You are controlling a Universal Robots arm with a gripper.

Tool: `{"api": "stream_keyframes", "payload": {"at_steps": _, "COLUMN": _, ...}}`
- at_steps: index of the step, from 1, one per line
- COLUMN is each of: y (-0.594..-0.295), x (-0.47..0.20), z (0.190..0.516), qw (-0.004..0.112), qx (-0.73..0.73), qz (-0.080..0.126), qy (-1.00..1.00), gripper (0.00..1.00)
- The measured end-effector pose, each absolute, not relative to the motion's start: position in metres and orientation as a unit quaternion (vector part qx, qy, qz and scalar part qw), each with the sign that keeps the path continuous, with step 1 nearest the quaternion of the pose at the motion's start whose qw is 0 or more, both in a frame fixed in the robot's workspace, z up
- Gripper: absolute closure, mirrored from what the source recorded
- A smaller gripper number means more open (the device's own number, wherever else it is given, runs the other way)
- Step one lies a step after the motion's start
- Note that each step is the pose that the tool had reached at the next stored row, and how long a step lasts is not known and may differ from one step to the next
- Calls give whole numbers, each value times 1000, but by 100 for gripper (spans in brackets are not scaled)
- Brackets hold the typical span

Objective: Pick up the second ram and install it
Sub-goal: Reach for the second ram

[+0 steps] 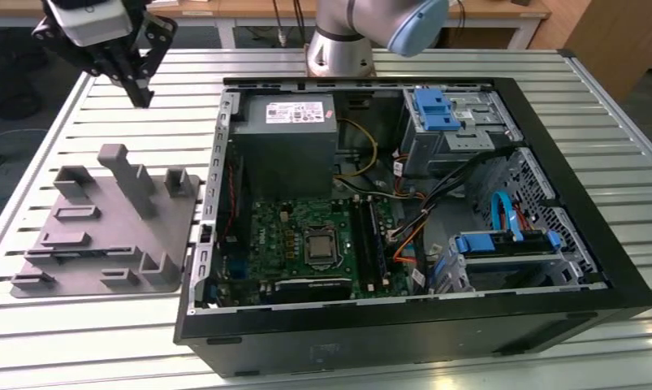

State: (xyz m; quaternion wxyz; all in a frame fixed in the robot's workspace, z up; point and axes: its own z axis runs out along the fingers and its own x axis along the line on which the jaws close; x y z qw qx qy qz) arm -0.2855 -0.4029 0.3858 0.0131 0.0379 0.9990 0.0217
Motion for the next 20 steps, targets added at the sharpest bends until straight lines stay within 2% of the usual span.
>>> {"api": "stream_keyframes", "payload": {"at_steps": 8, "y": -412, "x": -301, "z": 384, "qw": 13, "qx": 38, "qz": 22, "qy": 999, "gripper": 90}}
{"api": "stream_keyframes", "payload": {"at_steps": 20, "y": -440, "x": -323, "z": 382, "qw": 13, "qx": 38, "qz": 22, "qy": 999, "gripper": 90}}
